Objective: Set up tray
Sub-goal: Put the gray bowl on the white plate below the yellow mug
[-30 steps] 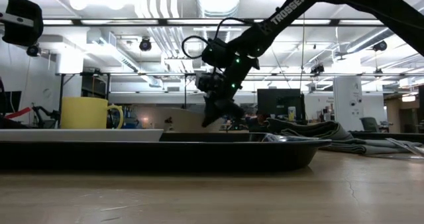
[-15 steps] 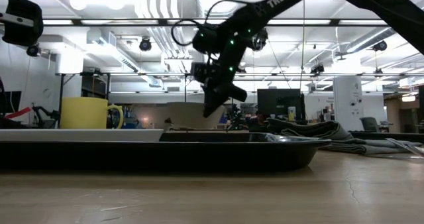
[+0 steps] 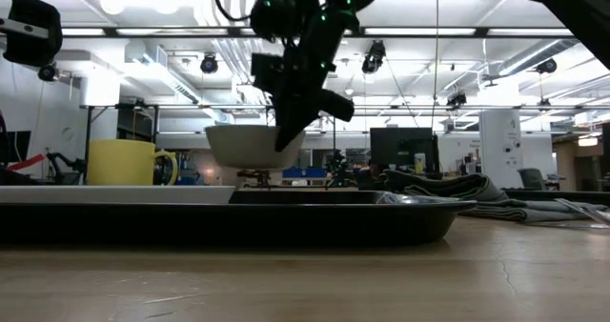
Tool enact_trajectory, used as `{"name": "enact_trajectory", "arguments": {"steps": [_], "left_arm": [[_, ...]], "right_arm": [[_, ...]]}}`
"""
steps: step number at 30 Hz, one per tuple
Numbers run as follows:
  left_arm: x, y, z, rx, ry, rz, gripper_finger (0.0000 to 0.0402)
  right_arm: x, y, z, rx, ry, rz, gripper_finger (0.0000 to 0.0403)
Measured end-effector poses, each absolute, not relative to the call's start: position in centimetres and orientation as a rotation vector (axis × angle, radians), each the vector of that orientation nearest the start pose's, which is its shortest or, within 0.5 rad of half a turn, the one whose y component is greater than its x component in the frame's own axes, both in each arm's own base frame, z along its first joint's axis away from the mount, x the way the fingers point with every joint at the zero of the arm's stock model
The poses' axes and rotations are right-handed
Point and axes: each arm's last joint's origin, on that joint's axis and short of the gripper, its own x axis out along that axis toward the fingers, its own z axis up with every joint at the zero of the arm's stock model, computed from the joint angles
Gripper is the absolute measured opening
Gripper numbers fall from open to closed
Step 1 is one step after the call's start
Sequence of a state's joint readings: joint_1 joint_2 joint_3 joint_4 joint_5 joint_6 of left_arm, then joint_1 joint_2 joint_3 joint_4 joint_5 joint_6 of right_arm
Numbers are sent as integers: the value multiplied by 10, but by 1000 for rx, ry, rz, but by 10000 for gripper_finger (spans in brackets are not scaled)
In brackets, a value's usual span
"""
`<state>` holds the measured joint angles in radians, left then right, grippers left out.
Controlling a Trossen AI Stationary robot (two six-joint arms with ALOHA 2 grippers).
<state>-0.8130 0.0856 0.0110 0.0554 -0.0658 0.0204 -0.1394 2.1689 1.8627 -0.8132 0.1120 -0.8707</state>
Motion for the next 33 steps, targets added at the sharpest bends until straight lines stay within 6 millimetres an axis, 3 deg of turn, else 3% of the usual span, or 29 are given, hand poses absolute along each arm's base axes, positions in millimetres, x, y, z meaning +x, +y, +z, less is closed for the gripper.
{"name": "enact_trajectory", "arguments": {"steps": [19,33], "left_arm": [[72,-73,166,28,11,-747,79],[72,-73,166,28,11,-747,79]], "right_arm": [[464,17,221,-842,1058,416,8],[472,53,227,-887,944,467,8]]}}
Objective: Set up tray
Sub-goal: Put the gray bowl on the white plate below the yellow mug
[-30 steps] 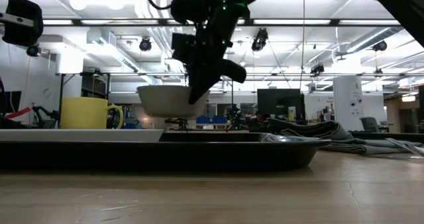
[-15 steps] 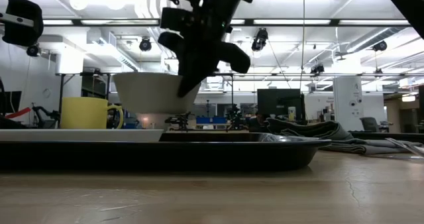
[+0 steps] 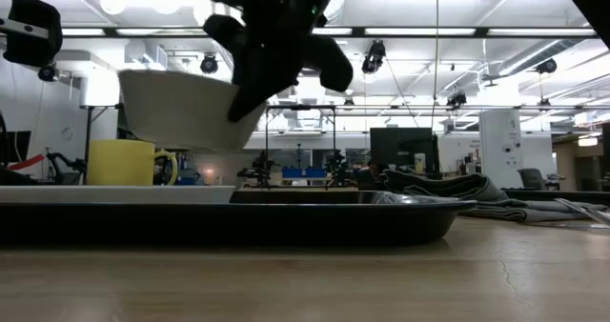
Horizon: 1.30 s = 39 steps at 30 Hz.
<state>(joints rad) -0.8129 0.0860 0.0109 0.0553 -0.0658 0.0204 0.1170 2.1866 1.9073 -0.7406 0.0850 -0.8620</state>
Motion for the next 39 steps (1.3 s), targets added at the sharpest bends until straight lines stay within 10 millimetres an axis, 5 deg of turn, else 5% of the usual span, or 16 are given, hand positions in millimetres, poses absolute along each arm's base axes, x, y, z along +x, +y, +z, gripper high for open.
{"name": "enact_trajectory", "arguments": {"steps": [21,39], "left_arm": [[72,-73,166,28,11,-747,79],[72,-73,166,28,11,-747,79]], "right_arm": [[521,78,200,-873,977,582,8],[528,93,183,-909,932,606,8]]}}
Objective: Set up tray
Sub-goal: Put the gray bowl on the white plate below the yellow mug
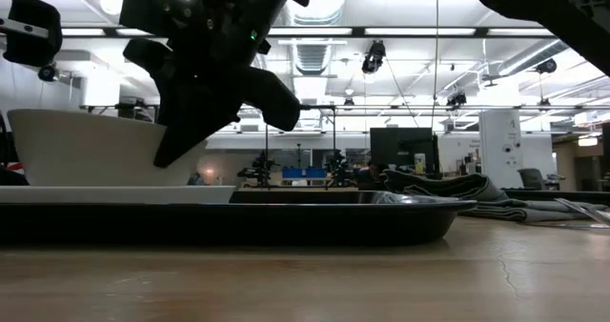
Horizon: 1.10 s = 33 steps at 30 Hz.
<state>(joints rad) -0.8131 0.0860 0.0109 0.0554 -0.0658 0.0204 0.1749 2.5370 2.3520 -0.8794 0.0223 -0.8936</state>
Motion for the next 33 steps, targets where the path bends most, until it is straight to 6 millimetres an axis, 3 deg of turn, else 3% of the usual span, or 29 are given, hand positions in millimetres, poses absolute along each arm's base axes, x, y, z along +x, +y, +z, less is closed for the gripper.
{"name": "enact_trajectory", "arguments": {"steps": [33], "left_arm": [[72,-73,166,28,11,-747,79]], "right_arm": [[531,100,185,-944,849,664,9]]}}
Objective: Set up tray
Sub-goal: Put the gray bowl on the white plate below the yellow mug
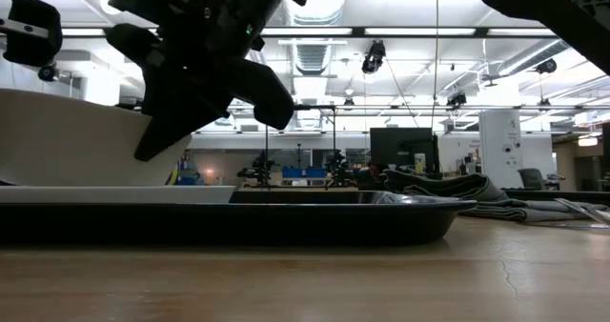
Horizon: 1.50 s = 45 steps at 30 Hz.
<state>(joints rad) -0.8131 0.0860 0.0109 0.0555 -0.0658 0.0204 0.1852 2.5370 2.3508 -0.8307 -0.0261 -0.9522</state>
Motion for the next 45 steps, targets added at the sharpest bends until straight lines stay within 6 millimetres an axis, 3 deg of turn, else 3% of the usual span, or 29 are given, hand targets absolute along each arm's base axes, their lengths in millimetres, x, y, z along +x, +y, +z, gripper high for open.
{"name": "enact_trajectory", "arguments": {"steps": [9,29,39,45], "left_arm": [[72,-73,166,28,11,-747,79],[72,-73,166,28,11,-747,79],[72,-73,166,28,11,-747,79],[72,-73,166,28,11,-747,79]], "right_arm": [[531,100,185,-953,846,669,14],[533,100,186,-934,832,643,105],[533,98,186,-930,856,603,116],[532,97,185,-916,885,580,98]]}}
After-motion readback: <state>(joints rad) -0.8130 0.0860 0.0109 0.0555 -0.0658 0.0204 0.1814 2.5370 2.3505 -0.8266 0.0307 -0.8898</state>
